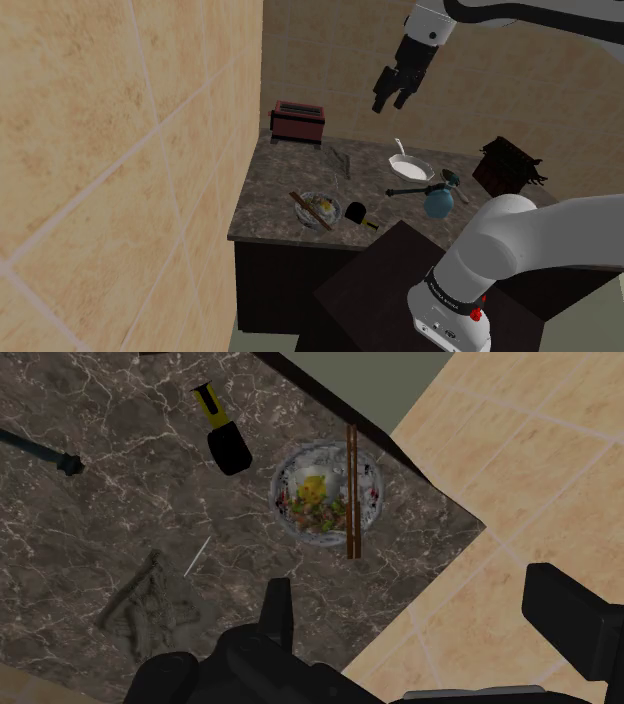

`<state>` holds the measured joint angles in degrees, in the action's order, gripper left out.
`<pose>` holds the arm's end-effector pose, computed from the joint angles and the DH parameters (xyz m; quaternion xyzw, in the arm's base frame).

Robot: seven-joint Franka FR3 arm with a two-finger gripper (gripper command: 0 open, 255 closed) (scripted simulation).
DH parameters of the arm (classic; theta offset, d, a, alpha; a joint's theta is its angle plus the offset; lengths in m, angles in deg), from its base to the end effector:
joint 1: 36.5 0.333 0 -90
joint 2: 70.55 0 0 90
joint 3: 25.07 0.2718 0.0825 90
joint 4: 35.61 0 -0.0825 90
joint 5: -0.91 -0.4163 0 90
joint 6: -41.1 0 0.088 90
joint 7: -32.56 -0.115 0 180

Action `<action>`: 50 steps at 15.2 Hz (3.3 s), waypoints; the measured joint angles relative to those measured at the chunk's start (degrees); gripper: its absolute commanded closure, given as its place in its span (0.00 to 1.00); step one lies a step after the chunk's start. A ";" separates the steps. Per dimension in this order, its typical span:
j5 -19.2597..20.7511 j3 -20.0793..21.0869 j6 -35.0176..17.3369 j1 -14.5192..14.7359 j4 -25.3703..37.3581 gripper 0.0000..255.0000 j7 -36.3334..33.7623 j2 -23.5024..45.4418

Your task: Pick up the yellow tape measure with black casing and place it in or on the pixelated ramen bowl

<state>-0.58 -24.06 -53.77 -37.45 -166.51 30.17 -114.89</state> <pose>0.3834 0.0044 0.5913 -0.9971 0.0225 -0.0723 0.0082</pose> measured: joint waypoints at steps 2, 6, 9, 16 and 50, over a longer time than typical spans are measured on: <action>0.13 -0.27 -0.65 0.00 -0.95 0.00 0.45 -0.29; 1.18 -2.30 -6.63 -0.12 -8.39 0.00 3.73 -1.73; 2.31 -4.40 -11.63 -0.50 -13.99 0.00 6.74 -2.29; 5.04 -9.42 -24.84 -1.50 -24.61 0.00 13.64 0.23; -72.87 -17.48 -73.85 2.14 -16.83 0.00 104.52 66.61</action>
<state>-73.46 -41.54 -127.62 -35.31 -183.35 134.69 -48.28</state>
